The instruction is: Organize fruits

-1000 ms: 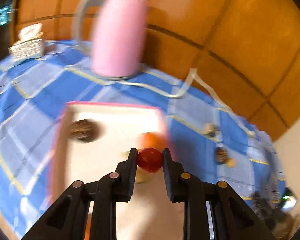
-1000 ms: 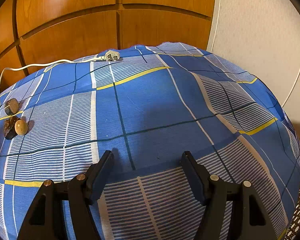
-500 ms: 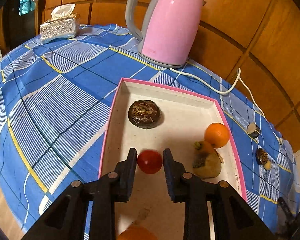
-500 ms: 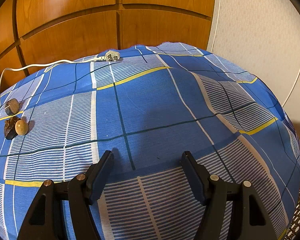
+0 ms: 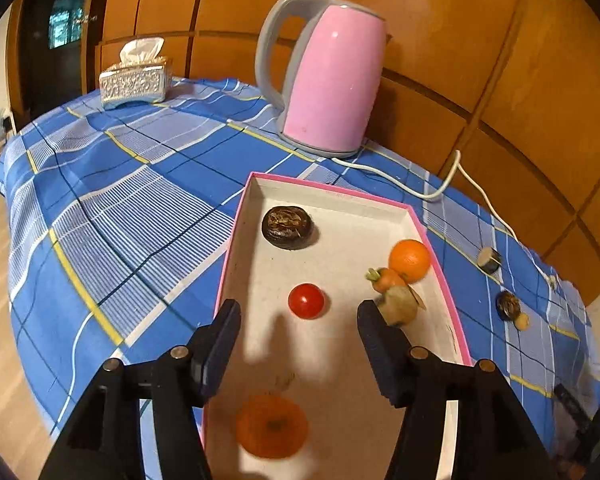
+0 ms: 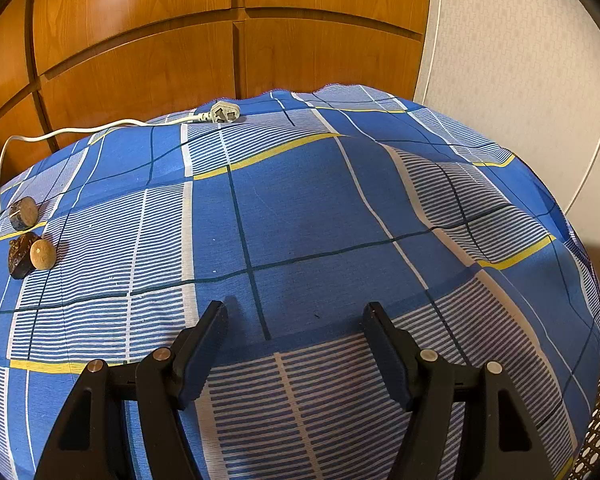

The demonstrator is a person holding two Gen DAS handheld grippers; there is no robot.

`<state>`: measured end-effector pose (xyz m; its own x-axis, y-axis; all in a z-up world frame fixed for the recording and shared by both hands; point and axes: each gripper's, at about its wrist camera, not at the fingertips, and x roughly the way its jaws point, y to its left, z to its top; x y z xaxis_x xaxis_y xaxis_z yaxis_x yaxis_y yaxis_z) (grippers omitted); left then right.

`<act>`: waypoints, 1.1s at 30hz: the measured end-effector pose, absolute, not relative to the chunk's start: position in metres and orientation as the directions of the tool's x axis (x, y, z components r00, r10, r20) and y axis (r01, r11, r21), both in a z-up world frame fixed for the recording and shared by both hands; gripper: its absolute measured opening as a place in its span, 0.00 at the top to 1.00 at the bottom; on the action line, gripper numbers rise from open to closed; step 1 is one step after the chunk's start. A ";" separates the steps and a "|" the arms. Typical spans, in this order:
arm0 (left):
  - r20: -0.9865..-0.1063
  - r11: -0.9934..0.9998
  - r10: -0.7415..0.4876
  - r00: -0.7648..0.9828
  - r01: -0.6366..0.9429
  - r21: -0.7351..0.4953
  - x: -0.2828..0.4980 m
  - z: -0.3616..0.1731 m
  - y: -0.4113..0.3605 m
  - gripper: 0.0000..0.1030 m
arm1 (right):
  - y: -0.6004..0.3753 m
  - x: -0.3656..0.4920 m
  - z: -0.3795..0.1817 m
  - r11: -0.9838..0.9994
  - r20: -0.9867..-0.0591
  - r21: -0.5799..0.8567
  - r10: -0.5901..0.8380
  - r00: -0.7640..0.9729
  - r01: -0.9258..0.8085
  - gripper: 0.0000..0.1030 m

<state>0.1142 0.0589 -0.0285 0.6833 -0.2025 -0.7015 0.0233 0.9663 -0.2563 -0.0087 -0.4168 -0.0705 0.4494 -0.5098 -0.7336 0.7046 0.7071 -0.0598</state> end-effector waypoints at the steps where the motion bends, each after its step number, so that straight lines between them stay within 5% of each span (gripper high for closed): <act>1: -0.699 0.966 -0.206 0.684 0.028 -0.257 0.111 -0.027 0.059 0.40 | -0.417 -0.009 -0.071 0.707 -0.734 -0.060 -0.510 0.449 0.705 0.31; 24: -0.712 0.969 -0.131 0.690 -0.064 -0.241 0.038 -0.040 0.064 0.12 | -0.415 -0.008 -0.071 0.706 -0.733 -0.059 -0.510 0.449 0.705 0.31; 33: -0.722 0.970 -0.118 0.682 -0.076 -0.230 0.037 -0.049 0.061 0.10 | -0.415 -0.008 -0.070 0.706 -0.733 -0.058 -0.510 0.449 0.706 0.31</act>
